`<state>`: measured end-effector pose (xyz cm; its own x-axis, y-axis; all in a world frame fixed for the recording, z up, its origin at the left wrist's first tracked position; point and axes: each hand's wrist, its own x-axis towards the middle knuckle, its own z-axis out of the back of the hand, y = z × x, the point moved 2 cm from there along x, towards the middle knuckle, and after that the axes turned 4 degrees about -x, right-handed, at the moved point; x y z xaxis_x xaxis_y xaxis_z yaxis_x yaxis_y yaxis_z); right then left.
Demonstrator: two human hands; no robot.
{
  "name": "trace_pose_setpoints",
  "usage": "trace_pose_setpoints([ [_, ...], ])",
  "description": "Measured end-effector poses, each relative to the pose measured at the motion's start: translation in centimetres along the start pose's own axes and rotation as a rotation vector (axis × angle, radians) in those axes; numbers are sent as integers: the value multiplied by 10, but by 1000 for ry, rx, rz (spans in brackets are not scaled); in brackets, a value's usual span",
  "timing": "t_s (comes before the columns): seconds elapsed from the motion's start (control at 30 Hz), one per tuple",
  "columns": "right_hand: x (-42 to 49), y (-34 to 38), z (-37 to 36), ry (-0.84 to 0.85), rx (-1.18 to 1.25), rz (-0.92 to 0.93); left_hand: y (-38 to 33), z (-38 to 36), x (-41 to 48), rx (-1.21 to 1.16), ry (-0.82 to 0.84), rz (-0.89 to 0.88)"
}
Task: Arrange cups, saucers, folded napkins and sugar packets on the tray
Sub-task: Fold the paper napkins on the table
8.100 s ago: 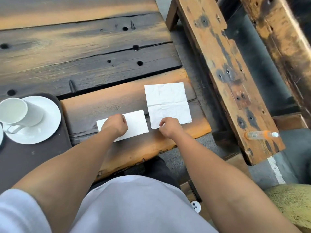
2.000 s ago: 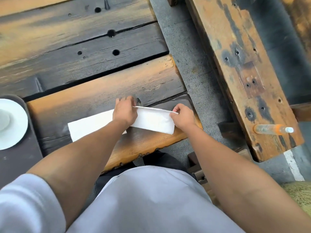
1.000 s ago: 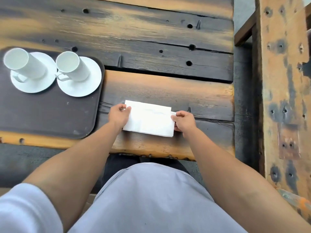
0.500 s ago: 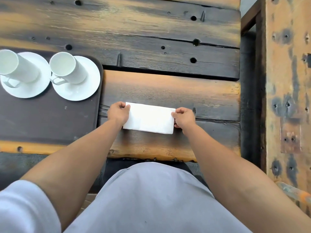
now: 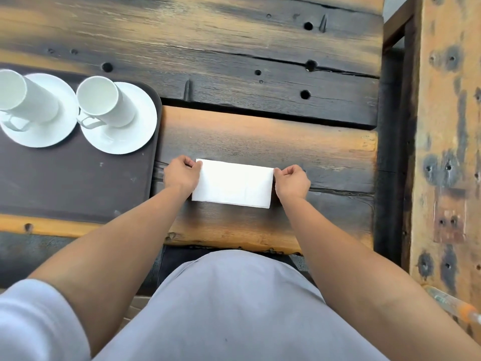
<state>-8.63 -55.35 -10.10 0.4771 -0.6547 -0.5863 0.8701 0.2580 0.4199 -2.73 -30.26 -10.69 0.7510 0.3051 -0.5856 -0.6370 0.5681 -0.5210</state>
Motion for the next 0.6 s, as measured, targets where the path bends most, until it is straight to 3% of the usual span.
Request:
trace_pose_setpoints([
  [0.2, -4, -17, 11, 11, -133, -10, 7, 12, -14, 103, -137, 27],
  [0.6, -13, -24, -4, 143, 11, -22, 12, -1, -31, 18, -51, 121],
])
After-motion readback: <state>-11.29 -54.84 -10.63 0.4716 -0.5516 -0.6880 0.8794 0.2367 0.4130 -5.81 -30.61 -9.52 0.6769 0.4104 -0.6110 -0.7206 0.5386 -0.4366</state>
